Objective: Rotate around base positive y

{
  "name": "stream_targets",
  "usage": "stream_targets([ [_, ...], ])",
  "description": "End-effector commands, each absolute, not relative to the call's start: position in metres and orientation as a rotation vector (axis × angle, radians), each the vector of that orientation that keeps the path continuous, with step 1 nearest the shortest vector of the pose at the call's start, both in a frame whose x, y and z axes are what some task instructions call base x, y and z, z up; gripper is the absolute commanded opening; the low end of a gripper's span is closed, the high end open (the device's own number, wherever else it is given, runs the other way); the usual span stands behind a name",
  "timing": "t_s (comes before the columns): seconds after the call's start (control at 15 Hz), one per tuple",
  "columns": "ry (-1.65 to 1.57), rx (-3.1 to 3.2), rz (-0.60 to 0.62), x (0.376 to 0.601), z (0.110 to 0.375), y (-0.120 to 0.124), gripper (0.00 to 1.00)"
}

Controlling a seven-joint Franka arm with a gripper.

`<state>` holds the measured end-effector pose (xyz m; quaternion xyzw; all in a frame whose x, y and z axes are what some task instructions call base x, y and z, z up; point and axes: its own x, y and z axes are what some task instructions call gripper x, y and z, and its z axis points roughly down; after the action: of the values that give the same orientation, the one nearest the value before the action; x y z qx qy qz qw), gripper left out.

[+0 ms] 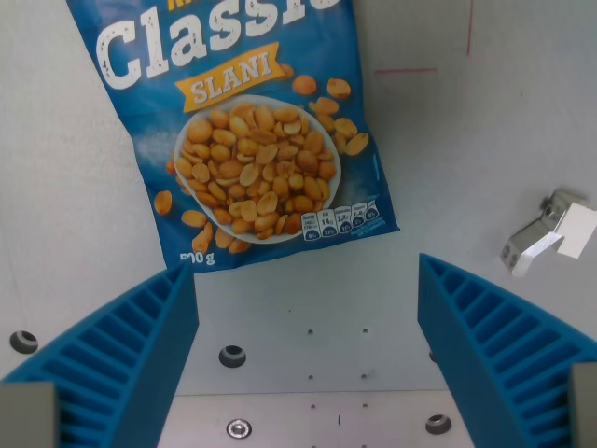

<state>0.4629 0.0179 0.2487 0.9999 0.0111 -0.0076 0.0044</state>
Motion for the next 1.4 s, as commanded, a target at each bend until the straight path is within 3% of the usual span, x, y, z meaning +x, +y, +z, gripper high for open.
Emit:
stream_targets([
  [0.07, 0.034, 3.133, -0.035, 0.4634, 0.2514, 0.0178, 1.0],
  [1.4, 0.036, 3.103, -0.451, 0.4634, 0.2514, 0.0178, 1.0],
])
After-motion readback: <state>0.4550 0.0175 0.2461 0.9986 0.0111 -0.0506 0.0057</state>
